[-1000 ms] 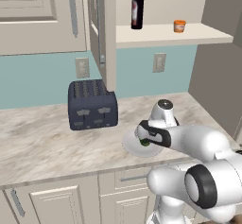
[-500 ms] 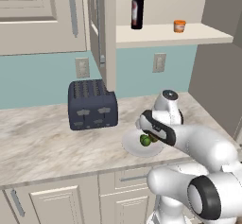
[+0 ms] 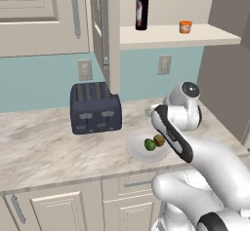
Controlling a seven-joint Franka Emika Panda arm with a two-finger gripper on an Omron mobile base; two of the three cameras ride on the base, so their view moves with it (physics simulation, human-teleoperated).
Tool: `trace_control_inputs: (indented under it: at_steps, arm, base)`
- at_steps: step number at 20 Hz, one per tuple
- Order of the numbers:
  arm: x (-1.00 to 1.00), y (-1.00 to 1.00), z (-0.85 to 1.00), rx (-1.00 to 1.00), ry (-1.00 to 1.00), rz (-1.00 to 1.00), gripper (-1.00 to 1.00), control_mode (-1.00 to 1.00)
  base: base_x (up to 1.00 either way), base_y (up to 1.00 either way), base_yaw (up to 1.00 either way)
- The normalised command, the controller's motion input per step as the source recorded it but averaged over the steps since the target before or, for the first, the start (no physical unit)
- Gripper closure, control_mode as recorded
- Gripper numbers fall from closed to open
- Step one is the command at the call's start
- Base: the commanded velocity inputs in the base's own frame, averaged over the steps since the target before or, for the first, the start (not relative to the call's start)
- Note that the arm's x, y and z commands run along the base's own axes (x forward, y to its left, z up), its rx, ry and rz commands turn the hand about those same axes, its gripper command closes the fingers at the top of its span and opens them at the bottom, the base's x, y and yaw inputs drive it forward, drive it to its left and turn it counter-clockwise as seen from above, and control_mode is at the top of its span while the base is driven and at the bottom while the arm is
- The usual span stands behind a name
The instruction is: Pick the avocado and bread from the counter and place them on the plate. Then pick the jam from the cabinet and place it next to the plate. Lastly close the cabinet door.
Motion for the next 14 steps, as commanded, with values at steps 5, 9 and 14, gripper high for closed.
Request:
trace_control_inputs:
  at_steps: [5, 9, 14]
  arm:
    - [-0.15, -0.21, 0.77, -0.05, -0.25, -0.05, -1.0, -1.0]
    - [-0.12, -0.26, 0.74, -0.03, -0.25, -0.06, -1.0, -1.0]
    - [-0.07, -0.3, 0.75, 0.0, -0.21, -0.06, -1.0, -1.0]
  base:
    - [0.0, 0.0, 0.0]
    - [0.0, 0.0, 0.0]
    - [0.0, 0.0, 0.0]
